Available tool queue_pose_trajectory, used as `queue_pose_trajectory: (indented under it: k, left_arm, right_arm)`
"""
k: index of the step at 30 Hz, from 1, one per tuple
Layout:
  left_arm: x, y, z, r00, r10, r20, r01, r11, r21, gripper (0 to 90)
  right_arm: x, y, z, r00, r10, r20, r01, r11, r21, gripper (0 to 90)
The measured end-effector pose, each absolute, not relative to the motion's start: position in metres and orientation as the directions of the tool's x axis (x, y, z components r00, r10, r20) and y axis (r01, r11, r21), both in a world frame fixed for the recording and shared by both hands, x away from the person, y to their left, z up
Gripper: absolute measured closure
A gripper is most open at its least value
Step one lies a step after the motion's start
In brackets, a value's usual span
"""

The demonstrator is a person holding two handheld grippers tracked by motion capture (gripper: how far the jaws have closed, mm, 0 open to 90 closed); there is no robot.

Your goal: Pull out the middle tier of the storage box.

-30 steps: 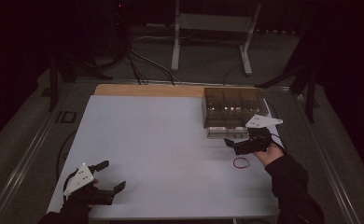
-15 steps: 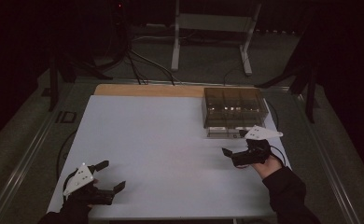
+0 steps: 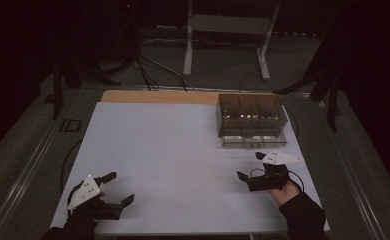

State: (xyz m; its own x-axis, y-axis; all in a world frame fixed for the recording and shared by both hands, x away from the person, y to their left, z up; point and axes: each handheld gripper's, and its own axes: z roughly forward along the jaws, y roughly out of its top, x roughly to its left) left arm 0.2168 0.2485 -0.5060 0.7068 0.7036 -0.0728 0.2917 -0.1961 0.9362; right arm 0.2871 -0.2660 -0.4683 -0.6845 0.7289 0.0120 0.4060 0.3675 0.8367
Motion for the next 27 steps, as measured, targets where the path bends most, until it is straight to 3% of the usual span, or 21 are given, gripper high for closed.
queue_pose_trajectory:
  k: [27]
  left_arm:
    - [0.220, 0.249, -0.508, 0.714, 0.695, -0.087, 0.294, -0.185, 0.938, 3.3]
  right_arm:
    - [0.271, -0.263, -0.490, -0.683, 0.730, -0.027, 0.360, 0.368, 0.857, 2.5]
